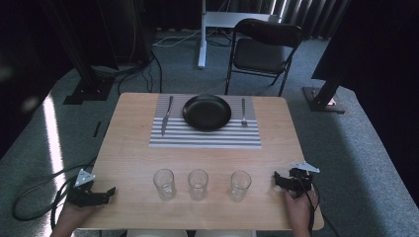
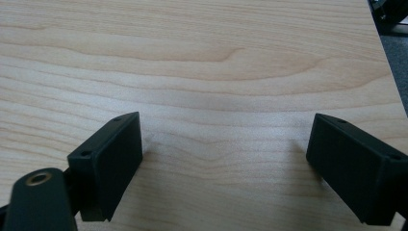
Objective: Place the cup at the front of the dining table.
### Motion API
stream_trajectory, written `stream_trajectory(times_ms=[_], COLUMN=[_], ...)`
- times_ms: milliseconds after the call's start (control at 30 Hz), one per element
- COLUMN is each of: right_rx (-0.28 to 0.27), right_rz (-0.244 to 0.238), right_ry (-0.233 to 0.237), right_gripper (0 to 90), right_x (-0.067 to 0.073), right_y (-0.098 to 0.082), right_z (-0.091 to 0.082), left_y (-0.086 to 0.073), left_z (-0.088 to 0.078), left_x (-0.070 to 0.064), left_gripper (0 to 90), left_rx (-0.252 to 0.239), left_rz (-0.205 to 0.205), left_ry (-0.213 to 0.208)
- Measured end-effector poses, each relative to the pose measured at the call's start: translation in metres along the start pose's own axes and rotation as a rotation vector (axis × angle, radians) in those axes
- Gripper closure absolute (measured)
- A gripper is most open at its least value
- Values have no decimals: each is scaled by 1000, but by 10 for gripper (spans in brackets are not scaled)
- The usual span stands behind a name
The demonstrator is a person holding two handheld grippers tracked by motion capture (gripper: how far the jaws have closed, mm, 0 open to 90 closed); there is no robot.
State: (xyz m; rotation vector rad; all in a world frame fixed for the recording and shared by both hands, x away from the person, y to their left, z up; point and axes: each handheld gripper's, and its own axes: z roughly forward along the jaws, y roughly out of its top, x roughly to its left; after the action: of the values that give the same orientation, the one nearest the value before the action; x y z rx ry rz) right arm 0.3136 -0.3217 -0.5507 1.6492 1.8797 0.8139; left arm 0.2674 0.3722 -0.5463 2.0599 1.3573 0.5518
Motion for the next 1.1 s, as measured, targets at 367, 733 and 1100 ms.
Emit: stream_trajectory(times_ms=[367,733,1100], right_rx=[1,0,0], right_rz=[1,2,2], right_ry=[0,-1,-1], right_gripper=[118,118,118], right_x=[0,0,0], right_y=[0,0,0], right_z=[0,0,0], left_y=[0,3,2], left_z=[-1,-1,-9], left_x=[2,1,-4], left_gripper=[14,14,14], left_rx=[10,32,33], left_rz=[47,52,80], left_ry=[-43,-44,-72])
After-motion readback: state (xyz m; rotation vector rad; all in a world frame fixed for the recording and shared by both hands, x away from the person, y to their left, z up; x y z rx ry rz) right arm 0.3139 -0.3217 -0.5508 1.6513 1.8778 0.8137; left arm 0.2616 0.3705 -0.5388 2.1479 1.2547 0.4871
